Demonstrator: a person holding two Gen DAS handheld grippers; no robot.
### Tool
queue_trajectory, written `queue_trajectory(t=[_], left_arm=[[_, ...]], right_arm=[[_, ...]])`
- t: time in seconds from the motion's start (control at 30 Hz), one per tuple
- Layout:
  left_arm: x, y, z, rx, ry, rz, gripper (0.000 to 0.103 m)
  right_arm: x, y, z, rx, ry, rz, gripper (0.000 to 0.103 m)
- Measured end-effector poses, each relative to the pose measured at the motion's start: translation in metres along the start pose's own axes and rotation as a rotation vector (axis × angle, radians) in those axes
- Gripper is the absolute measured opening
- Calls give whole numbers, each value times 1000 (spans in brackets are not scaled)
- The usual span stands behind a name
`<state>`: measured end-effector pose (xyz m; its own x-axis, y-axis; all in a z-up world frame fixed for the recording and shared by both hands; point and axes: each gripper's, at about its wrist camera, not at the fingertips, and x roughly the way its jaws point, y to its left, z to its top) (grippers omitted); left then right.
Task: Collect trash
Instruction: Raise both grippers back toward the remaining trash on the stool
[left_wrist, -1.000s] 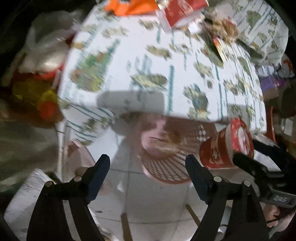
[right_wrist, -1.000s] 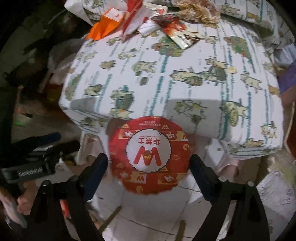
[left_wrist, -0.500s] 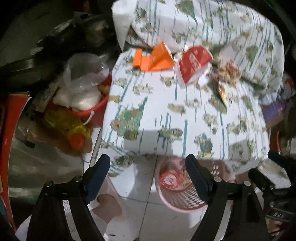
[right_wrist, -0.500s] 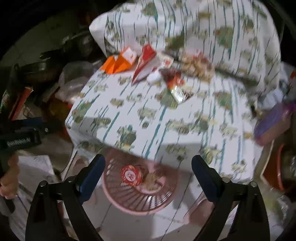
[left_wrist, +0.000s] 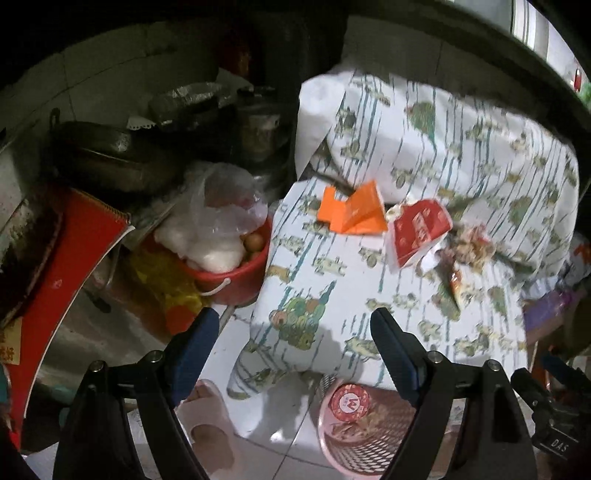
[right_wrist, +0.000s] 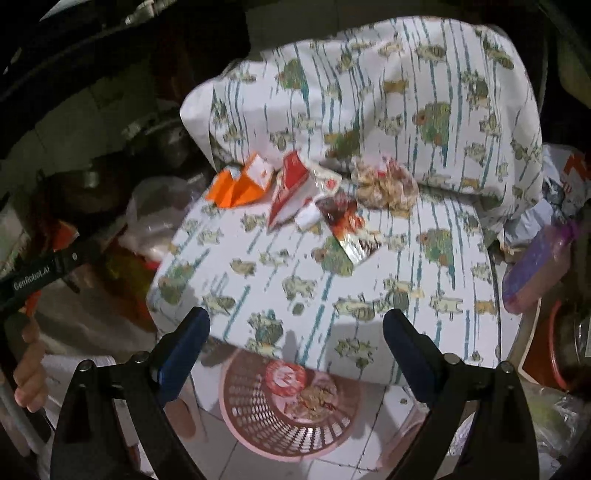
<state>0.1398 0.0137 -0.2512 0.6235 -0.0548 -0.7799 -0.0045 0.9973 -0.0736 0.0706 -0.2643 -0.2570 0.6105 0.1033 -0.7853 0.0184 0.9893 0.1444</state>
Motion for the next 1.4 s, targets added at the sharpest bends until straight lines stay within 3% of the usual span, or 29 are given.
queue_trajectory(t=[0.2, 0.4, 0.53, 0.73, 0.93, 1.1, 1.2, 1.23, 1.33, 1.4], left_arm=[[-12, -10, 1, 50, -56, 33, 86], [-21, -12, 4, 46, -89, 12, 88], [-22, -12, 4, 43, -142, 103, 89], [-28, -11, 10, 21, -176, 79, 91], [-30, -22, 11, 66, -201, 135, 92], [-36, -34, 15, 81, -219, 111, 92], [-38, -42, 19, 84, -223, 19, 98], [-36, -45, 21, 86, -227, 12, 103], [-27, -53, 32, 92, -245, 20, 103], [-21, -55, 42, 109, -260, 28, 103]], right_arm=[[-11, 10, 9, -35, -45, -1, 96], [-17, 15, 12, -54, -72, -7, 96], [-18, 11, 13, -37, -64, 26, 96], [-22, 1, 16, -12, -76, 13, 96], [-28, -2, 20, -6, -95, 3, 96], [-34, -3, 25, -3, -124, -13, 96], [-35, -5, 35, -23, -142, -31, 96], [-38, -6, 42, -52, -166, -60, 96], [-44, -13, 61, -102, -249, -143, 96], [-44, -25, 71, -78, -281, -154, 96]])
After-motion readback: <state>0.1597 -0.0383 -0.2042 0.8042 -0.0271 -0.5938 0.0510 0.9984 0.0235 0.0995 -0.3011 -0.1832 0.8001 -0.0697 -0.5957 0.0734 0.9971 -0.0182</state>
